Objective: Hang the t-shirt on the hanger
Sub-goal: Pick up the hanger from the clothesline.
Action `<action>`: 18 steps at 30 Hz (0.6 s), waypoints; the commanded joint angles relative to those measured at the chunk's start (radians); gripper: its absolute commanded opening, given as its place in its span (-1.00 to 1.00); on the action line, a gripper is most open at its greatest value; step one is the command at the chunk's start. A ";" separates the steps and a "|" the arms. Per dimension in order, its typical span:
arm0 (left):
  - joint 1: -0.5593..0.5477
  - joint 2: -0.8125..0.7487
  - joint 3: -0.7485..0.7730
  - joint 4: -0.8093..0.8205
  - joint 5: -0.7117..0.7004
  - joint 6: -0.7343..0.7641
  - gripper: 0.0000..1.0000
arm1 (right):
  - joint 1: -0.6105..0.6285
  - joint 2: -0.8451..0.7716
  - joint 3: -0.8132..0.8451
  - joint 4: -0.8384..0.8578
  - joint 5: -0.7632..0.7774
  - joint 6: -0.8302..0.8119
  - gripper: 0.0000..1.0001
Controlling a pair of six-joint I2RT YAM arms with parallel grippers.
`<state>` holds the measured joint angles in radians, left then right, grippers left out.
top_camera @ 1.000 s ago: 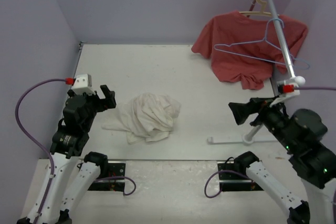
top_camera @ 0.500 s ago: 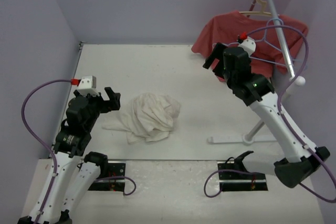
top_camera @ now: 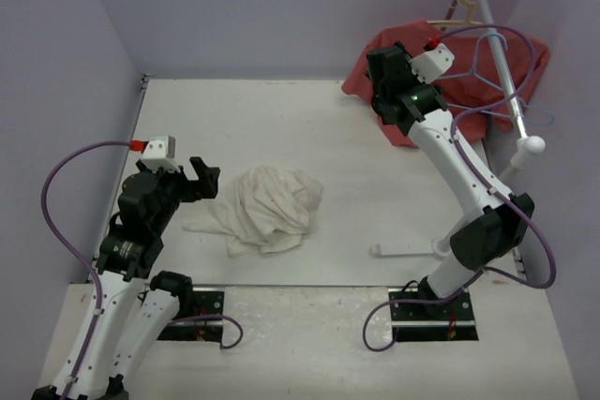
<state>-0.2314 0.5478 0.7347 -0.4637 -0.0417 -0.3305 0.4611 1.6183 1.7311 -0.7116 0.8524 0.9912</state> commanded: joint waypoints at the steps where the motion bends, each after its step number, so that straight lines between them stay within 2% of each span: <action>1: -0.003 -0.014 -0.012 0.051 0.035 0.005 1.00 | -0.023 0.061 0.085 -0.032 0.152 0.077 0.97; 4: -0.003 -0.022 -0.015 0.054 0.037 0.007 1.00 | -0.028 0.087 0.106 -0.071 0.214 0.109 0.97; 7: -0.003 -0.023 -0.015 0.056 0.038 0.008 1.00 | -0.058 0.154 0.188 -0.071 0.237 0.040 0.97; 11: -0.009 -0.028 -0.015 0.057 0.066 0.010 1.00 | -0.088 0.179 0.182 -0.071 0.247 0.057 0.95; 16: -0.021 -0.031 -0.017 0.059 0.068 0.010 1.00 | -0.123 0.237 0.203 -0.073 0.267 0.047 0.81; 18: -0.022 -0.030 -0.017 0.059 0.069 0.010 1.00 | -0.130 0.253 0.205 -0.074 0.270 0.050 0.69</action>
<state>-0.2442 0.5232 0.7231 -0.4553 0.0035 -0.3302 0.3463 1.8385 1.8930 -0.7860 1.0417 1.0165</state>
